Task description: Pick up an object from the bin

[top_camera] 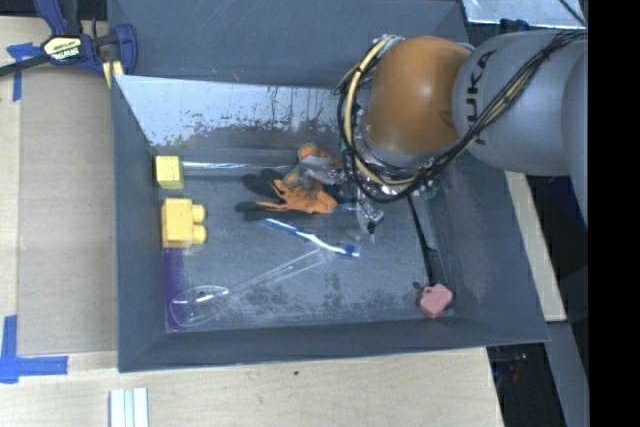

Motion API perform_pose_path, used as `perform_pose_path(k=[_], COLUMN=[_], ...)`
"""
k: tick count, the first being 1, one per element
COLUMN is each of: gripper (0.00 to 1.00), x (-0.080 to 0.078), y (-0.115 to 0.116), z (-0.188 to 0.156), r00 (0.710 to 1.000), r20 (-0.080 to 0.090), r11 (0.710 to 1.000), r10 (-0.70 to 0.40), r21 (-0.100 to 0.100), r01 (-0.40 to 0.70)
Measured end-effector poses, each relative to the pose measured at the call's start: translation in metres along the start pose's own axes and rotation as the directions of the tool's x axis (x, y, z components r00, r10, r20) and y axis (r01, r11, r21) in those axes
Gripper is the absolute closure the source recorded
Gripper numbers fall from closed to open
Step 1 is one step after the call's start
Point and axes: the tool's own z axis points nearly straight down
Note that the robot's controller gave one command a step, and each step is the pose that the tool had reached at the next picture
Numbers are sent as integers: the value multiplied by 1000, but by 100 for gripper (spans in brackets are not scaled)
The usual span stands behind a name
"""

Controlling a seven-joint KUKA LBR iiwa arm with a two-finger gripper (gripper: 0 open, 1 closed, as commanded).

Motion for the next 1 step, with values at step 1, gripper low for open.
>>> perform_pose_path(k=[1], gripper=[100], x=[-38], y=[21], z=[-4], r00=[862], r20=[10], r11=[862], r10=[-507], r21=[8], r01=[507])
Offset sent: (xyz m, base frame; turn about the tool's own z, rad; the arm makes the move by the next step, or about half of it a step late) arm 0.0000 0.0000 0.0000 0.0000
